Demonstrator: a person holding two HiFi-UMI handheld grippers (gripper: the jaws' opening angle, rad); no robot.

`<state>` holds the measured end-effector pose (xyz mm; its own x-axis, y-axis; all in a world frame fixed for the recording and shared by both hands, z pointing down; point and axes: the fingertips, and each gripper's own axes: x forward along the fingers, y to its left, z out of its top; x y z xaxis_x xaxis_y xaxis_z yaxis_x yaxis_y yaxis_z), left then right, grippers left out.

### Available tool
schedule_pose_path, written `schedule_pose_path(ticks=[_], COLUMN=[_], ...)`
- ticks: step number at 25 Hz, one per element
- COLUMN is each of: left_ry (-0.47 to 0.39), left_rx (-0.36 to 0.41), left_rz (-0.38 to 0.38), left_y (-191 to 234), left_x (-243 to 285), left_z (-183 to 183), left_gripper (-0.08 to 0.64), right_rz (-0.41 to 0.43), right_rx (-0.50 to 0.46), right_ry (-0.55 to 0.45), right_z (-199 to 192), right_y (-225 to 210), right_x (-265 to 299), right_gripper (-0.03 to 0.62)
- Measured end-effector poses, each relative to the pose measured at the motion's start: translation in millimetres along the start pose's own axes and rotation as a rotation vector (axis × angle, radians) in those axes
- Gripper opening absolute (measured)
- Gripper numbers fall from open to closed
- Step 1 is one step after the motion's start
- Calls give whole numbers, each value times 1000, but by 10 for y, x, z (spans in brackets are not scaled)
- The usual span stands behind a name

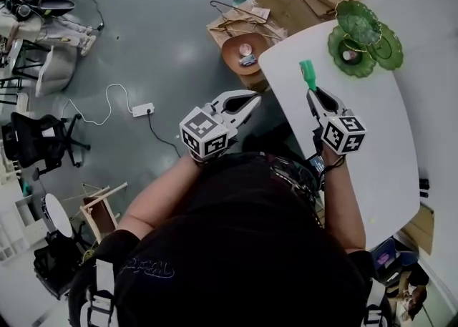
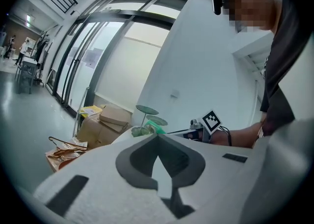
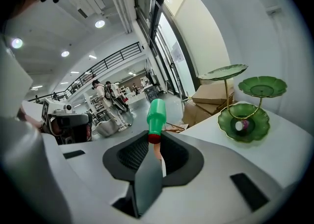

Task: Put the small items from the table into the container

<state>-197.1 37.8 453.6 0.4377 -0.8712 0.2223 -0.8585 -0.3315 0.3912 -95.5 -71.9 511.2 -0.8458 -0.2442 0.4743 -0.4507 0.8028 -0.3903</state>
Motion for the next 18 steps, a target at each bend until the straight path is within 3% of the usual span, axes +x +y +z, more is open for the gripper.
schedule_pose_path(ticks=[5,8,11,18], left_ry=[60,66,69,159], left_rx=[33,-10,-39,15], left_rz=[-68,-97,-132,-299], left_y=[-73,-109,-156,-368], left_x=[614,948,1253,1792], left_z=[44,68,145,93], left_gripper=[3,3,3,4], right_rz=[-3,-24,-64,-183], right_rx=[18,51,70,136], right_ry=[-9,-14,-22,-65], right_z=[105,73,49,-68], right_y=[-359,-650,-905,-1141], right_x=[-60,-176,-320,-619], right_gripper=[80,80,80,80])
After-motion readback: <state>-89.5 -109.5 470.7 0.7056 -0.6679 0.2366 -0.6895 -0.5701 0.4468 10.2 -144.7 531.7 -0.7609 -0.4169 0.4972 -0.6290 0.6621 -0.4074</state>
